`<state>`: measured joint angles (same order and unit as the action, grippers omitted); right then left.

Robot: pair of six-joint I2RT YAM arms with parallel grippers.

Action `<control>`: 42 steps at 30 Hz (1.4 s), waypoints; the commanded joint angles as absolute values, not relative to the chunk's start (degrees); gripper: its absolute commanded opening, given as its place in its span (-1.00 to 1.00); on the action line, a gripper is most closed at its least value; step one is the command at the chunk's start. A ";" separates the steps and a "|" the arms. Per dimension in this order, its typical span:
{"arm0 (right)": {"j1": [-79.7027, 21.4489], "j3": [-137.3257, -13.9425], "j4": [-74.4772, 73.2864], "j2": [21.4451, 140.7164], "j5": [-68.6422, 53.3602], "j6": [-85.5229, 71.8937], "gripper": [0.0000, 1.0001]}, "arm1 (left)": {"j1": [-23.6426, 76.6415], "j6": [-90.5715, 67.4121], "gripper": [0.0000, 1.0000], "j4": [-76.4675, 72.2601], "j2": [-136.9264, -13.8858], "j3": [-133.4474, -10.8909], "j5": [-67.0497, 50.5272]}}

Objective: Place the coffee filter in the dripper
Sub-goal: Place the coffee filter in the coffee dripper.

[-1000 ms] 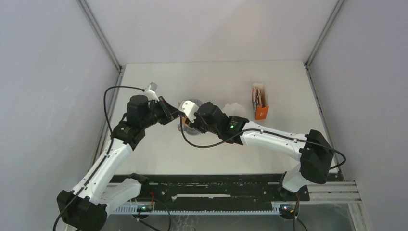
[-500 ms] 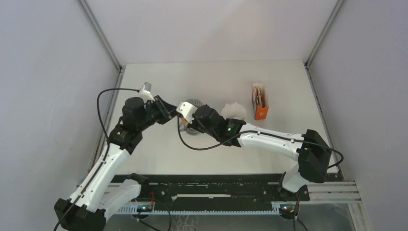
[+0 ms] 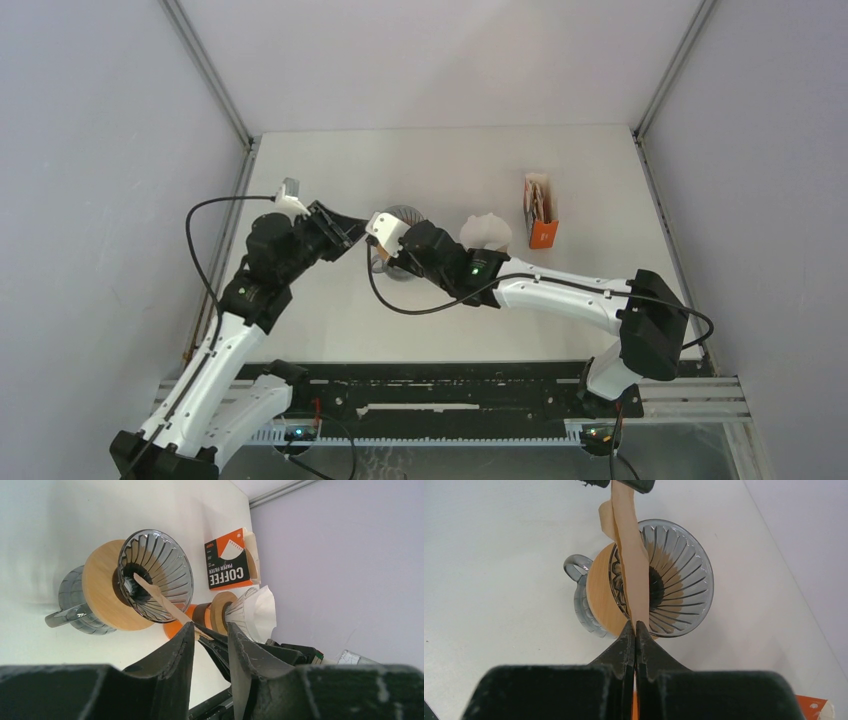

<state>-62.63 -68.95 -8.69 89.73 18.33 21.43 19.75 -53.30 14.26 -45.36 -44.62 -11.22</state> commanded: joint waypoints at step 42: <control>-64.47 -69.87 -4.14 90.09 22.82 20.83 -1.00 | 19.46 -63.60 -0.30 2.24 -42.57 -36.57 -11.78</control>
